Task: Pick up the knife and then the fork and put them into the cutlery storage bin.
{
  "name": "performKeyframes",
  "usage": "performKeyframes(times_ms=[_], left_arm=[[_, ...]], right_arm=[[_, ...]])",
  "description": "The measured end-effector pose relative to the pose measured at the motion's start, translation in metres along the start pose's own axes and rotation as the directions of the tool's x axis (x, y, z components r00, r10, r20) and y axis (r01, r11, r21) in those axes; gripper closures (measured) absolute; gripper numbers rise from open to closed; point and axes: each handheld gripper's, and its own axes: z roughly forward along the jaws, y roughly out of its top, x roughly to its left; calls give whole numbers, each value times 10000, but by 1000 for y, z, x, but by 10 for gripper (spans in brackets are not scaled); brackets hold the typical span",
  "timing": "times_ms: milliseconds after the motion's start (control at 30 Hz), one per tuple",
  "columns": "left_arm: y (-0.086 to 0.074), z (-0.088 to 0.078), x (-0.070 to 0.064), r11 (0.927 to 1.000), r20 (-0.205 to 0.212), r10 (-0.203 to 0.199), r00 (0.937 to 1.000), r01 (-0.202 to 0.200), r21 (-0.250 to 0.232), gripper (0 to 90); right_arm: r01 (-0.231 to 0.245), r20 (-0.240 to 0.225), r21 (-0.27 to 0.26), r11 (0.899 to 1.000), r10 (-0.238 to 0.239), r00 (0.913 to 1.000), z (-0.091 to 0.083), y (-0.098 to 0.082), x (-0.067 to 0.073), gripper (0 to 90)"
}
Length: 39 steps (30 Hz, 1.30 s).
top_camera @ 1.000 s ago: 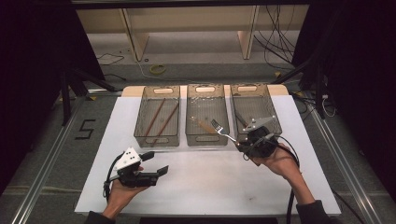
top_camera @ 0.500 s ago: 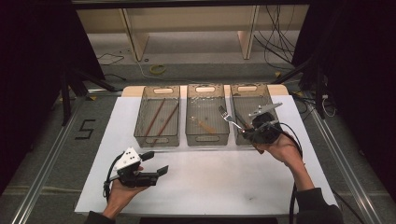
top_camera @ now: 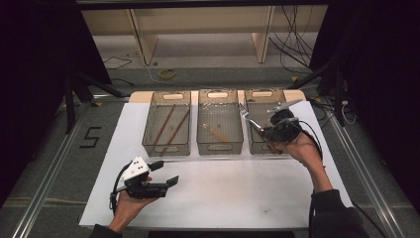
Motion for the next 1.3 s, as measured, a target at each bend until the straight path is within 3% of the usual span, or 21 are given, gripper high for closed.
performKeyframes(times_ms=[1033, 1300], left_arm=[[0, 0, 0, 10000, 21, 4, 10000, -4, -8, 188], [0, 1, 0, 10000, 31, -18, 10000, 18, -15, 188]], right_arm=[[-933, 635, 183, 9955, 920, 9937, 14, 26, -36, 778], [-1369, 904, 476, 9894, 1322, 9871, 22, 31, -49, 779]])
